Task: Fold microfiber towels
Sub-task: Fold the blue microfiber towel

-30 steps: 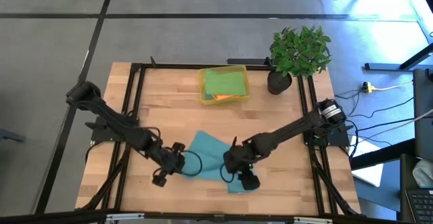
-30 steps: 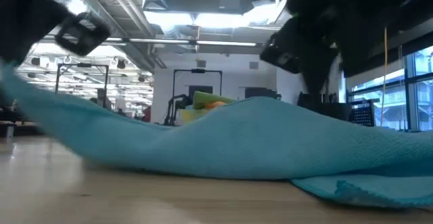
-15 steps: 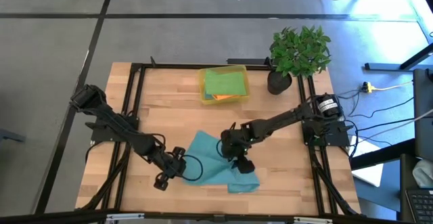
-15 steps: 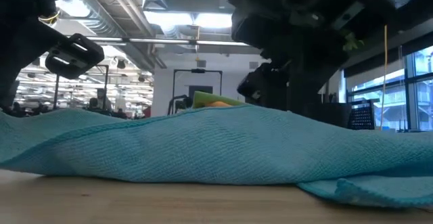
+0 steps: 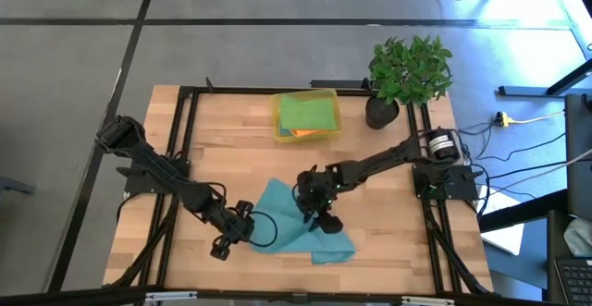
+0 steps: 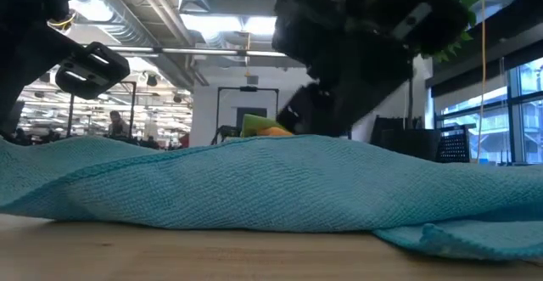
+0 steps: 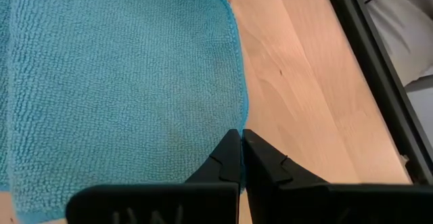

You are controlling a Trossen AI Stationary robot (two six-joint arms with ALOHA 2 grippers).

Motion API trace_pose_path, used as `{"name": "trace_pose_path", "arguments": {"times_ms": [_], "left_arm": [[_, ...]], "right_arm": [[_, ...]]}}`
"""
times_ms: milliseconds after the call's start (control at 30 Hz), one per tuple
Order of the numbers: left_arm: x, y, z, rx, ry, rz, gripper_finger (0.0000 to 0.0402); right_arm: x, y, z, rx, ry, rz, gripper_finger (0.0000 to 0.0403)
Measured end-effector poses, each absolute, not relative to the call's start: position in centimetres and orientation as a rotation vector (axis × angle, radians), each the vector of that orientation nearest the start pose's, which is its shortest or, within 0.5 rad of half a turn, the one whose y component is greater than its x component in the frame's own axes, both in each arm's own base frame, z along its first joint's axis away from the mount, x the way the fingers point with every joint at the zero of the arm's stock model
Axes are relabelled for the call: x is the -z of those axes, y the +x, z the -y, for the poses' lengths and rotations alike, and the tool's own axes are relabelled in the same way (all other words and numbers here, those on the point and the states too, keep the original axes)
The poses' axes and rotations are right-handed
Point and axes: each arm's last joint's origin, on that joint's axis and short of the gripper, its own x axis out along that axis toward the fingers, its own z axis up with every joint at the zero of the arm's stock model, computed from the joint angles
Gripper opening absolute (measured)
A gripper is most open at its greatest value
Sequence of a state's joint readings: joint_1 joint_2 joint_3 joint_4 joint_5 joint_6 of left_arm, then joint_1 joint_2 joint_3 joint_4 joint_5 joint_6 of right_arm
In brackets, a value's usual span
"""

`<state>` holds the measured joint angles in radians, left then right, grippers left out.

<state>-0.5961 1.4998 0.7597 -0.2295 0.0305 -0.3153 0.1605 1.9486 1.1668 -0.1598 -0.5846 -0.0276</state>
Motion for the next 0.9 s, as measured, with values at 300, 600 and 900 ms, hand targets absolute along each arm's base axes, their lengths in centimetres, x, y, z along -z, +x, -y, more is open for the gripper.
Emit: {"name": "trace_pose_path", "arguments": {"times_ms": [300, 600, 900], "left_arm": [[-16.6, 23.0, 15.6, 0.419, -0.01, -1.018, 0.0], [-16.6, 23.0, 15.6, 0.42, -0.008, -1.017, 0.0], [-16.6, 23.1, 15.4, 0.411, -0.011, -1.016, 0.0]], "right_arm": [[-12.6, 37.5, -9.7, -0.8, 0.294, -1.03, 0.0171], [-12.5, 36.2, -11.3, -0.888, 0.462, -1.177, 0.014], [-12.4, 35.0, -13.5, -0.915, 0.558, -1.305, 0.0111]]}}
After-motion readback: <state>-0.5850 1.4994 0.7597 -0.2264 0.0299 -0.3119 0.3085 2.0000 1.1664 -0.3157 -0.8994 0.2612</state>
